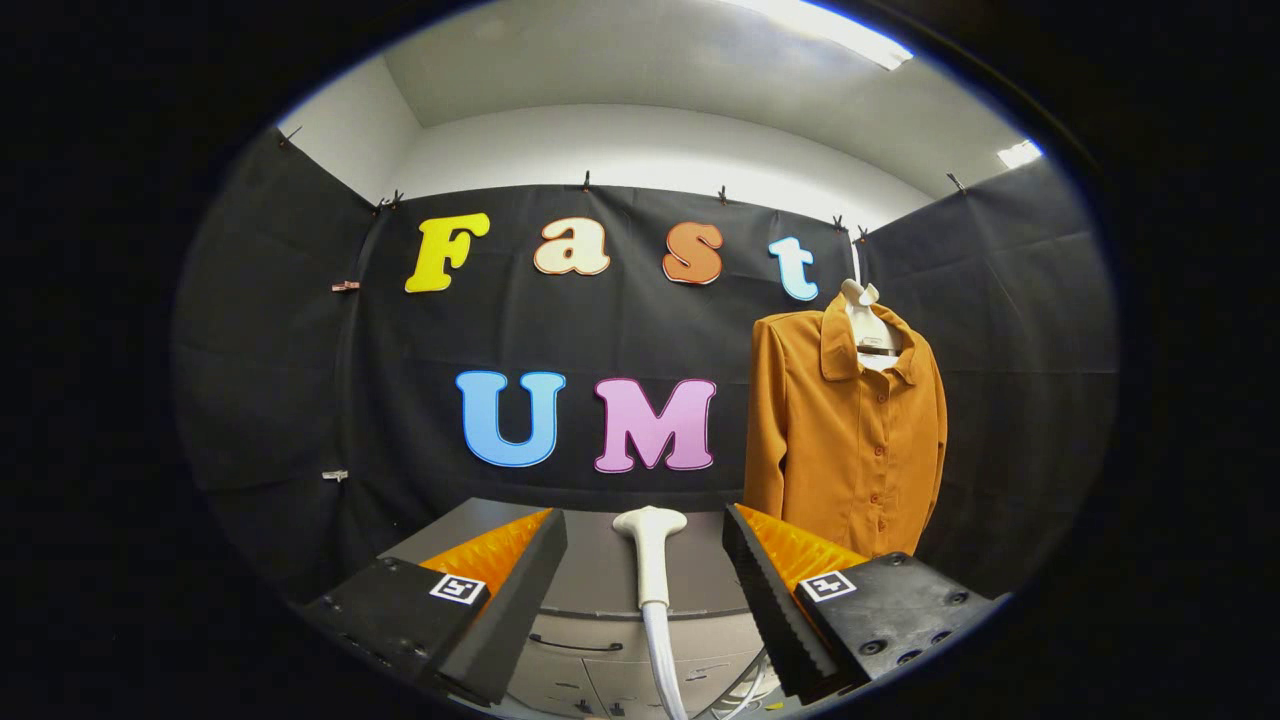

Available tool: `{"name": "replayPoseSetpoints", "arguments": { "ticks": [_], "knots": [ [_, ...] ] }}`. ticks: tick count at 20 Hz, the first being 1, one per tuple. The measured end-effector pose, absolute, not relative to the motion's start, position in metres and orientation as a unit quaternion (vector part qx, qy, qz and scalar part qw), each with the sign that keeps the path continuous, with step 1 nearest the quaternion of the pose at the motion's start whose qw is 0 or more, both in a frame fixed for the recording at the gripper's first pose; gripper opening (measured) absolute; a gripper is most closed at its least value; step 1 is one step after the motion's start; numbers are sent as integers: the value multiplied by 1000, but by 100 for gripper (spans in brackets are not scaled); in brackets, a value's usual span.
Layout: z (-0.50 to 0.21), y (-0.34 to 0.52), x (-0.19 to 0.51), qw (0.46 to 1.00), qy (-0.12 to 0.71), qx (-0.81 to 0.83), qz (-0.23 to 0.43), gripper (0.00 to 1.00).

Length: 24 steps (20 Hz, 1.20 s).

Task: Iron the clothes twice with a garment steamer, once on the left side and once on the right side.

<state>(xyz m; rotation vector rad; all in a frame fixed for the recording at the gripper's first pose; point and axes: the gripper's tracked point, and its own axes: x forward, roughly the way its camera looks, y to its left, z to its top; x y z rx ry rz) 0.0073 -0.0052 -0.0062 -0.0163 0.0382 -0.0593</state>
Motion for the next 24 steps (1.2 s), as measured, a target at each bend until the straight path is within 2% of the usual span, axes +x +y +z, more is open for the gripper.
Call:
{"name": "replayPoseSetpoints", "arguments": {
  "ticks": [13, 24],
  "knots": [
    [-23, 25, -3, 996, 43, -15, -72, 98],
    [-58, -1, 85, 994, 88, -7, -61, 98]
  ]
}}
